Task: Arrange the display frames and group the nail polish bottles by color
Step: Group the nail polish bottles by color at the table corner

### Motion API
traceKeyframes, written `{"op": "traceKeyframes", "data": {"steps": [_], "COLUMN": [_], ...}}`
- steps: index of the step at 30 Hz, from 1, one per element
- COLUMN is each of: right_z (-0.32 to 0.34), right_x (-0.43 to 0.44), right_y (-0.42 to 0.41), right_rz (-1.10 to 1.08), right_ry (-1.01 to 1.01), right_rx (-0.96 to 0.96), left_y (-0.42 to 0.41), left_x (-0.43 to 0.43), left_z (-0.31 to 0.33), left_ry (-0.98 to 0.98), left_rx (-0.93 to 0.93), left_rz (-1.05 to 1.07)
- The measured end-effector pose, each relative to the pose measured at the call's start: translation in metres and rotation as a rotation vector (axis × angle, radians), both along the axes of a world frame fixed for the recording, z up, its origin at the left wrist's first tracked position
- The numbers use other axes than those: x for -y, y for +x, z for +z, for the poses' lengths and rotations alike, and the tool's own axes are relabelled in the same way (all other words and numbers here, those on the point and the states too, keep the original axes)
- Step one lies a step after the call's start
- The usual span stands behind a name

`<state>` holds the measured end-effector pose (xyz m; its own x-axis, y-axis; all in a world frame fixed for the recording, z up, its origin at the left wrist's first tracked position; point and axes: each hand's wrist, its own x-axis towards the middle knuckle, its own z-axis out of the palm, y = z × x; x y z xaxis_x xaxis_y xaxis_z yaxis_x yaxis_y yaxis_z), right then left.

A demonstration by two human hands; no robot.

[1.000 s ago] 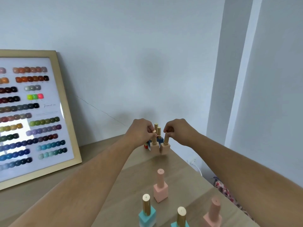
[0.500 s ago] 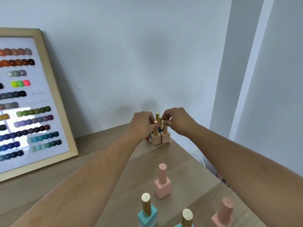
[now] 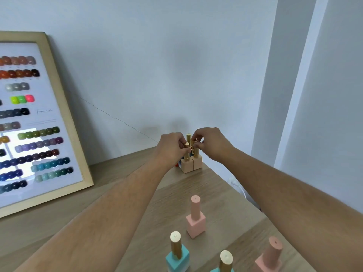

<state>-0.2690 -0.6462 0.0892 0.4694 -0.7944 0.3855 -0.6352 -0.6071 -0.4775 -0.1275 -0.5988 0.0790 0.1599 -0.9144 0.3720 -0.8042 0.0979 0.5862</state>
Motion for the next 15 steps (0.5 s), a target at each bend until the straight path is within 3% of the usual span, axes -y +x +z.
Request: {"op": "traceKeyframes", "data": {"steps": [15], "right_z": [0.003], "right_x": [-0.009], "right_y": [-0.021], "right_rz": [0.013], "right_ry": [0.020], "right_rx": [0.043], "left_y": [0.006], "left_x": [-0.015], "left_z": [0.010], "left_ry": [-0.032], "left_rx": [-0.019], "left_rz": [0.029]}}
